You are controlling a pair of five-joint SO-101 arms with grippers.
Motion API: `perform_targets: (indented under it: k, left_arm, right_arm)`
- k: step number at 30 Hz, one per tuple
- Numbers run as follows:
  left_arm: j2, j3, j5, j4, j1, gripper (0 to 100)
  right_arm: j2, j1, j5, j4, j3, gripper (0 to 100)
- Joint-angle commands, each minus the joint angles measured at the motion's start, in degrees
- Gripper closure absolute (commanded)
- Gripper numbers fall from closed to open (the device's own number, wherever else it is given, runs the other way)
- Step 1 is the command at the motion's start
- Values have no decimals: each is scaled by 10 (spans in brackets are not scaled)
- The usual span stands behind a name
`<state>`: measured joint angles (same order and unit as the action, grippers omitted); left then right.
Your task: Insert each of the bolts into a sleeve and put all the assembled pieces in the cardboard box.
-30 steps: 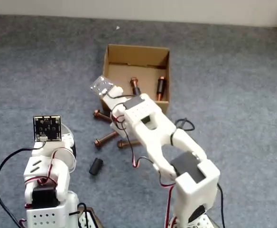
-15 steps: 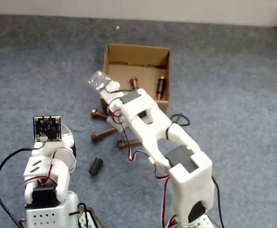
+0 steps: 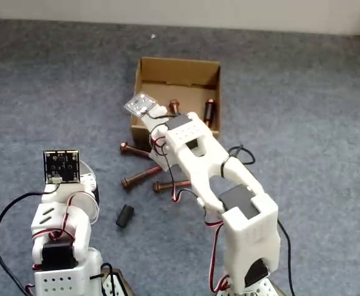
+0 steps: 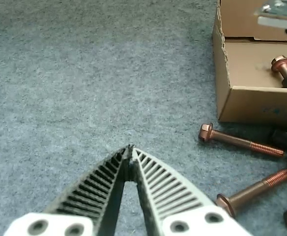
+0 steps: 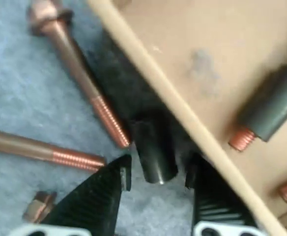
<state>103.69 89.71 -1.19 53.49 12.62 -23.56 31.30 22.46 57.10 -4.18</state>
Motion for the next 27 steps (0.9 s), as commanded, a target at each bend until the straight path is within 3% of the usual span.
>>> perform_targets:
  k: [1, 10, 16, 21, 27]
  left_arm:
    - [4, -1, 4, -9, 5, 990]
    - [4, -1, 4, -10, 5, 989]
    - [4, -1, 4, -10, 6, 989]
    - [4, -1, 4, -10, 6, 989]
    - [4, -1, 4, -10, 6, 989]
  right_arm:
    - [5, -33, 5, 6, 13, 811]
    - [3, 6, 6, 1, 14, 811]
    - [1, 19, 7, -59, 10, 811]
    - [2, 32, 59, -64, 9, 811]
    - [2, 41, 61, -64, 9, 845]
